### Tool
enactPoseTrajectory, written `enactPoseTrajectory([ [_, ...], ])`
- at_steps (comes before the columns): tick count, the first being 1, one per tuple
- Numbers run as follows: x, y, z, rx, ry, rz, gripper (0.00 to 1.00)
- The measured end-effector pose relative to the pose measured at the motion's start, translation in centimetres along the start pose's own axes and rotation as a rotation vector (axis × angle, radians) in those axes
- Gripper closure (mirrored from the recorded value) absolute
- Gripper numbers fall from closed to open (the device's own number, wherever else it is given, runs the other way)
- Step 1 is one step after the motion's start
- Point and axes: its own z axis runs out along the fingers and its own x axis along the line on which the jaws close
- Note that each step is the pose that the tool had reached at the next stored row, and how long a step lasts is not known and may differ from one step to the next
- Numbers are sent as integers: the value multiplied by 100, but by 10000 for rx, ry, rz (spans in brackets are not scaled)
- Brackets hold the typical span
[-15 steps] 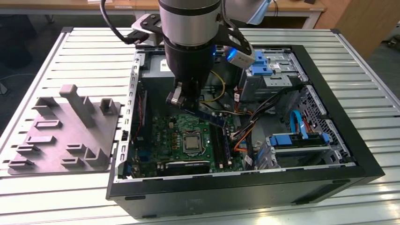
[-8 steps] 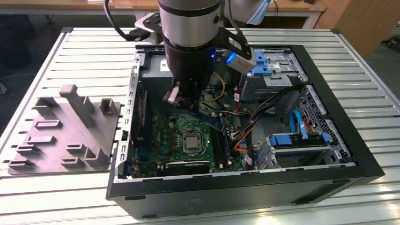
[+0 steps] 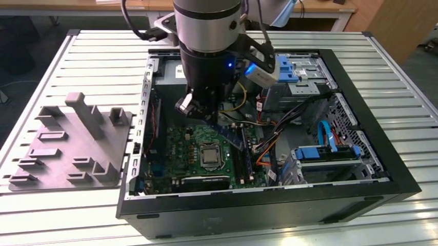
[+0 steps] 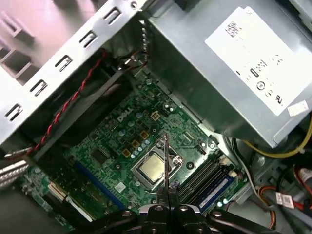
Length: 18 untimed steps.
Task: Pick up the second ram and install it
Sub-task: 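Insert the second ram into the second slot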
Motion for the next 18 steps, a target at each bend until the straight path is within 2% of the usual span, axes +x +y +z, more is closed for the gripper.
enactPoseTrajectory([
  [18,1,0,25,137,29,3110,89],
])
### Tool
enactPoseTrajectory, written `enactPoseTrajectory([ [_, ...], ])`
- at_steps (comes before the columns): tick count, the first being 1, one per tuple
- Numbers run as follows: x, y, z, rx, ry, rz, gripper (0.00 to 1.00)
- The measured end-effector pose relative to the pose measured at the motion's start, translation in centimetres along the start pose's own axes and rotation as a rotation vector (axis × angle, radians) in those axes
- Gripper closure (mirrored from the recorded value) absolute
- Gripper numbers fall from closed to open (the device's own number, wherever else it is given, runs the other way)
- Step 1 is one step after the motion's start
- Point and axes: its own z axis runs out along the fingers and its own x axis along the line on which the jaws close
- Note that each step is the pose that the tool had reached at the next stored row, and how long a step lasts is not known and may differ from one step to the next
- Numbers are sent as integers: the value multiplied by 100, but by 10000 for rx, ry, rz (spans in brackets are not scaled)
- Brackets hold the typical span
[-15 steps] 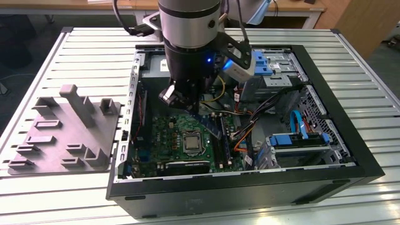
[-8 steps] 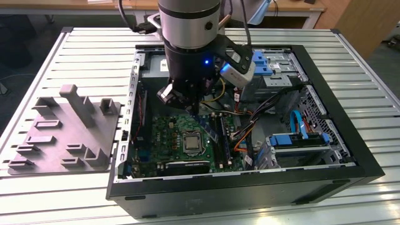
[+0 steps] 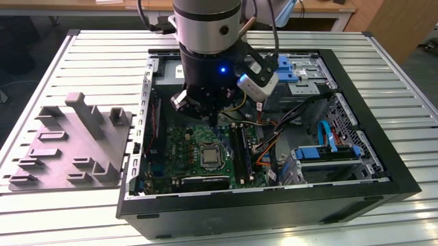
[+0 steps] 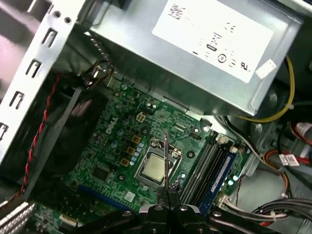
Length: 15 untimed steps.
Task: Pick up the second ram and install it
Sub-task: 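Insert the second ram into the second slot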
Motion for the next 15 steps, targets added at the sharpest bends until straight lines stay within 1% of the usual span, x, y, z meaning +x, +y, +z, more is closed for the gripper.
enactPoseTrajectory([
  [15,1,0,11,119,26,2707,89],
])
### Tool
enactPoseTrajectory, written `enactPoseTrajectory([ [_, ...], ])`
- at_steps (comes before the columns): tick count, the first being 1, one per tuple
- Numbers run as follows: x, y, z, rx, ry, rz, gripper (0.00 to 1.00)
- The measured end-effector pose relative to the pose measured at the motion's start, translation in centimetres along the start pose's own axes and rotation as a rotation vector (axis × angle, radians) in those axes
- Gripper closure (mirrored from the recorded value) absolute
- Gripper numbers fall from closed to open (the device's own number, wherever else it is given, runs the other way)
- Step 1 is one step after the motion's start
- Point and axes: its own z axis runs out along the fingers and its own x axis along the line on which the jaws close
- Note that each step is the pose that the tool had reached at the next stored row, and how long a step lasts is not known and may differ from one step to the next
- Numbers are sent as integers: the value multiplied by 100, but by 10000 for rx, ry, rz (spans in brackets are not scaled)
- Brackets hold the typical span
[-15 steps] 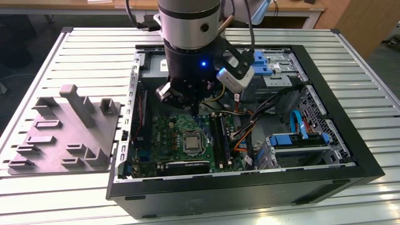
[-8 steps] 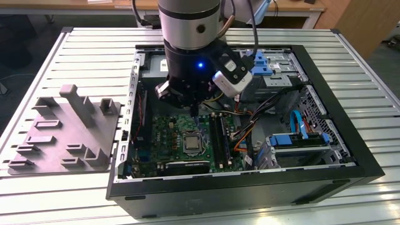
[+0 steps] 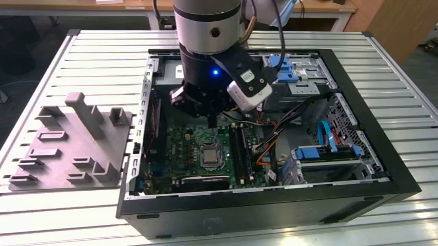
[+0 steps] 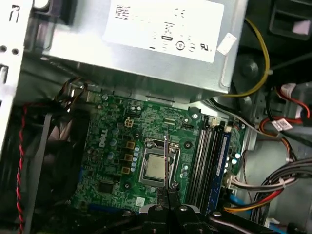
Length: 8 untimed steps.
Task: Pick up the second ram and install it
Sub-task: 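Insert the second ram into the second slot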
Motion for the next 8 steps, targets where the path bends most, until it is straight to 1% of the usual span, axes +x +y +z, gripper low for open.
enactPoseTrajectory([
  [3,0,0,0,14,3,317,89],
  [8,0,0,0,17,4,364,89],
])
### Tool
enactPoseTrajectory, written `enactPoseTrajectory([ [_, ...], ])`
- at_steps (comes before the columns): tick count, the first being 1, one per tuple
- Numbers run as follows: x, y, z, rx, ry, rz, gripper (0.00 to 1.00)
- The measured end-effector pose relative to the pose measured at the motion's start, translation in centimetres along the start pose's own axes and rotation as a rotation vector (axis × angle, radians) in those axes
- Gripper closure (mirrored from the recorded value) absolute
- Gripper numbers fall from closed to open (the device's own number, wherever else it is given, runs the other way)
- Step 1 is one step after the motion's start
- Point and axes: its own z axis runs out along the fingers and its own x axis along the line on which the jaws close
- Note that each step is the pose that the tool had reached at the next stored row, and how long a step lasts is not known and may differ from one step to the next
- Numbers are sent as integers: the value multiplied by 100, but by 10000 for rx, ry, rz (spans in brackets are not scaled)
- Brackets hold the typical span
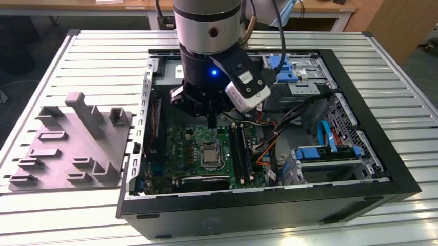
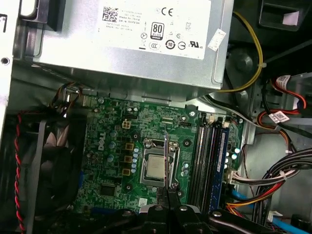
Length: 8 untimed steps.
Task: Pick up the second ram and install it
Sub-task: 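Insert the second ram into the second slot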
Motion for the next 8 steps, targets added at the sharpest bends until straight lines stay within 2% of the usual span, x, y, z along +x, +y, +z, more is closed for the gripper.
enactPoseTrajectory([
  [8,-12,-1,11,1,0,82,89],
])
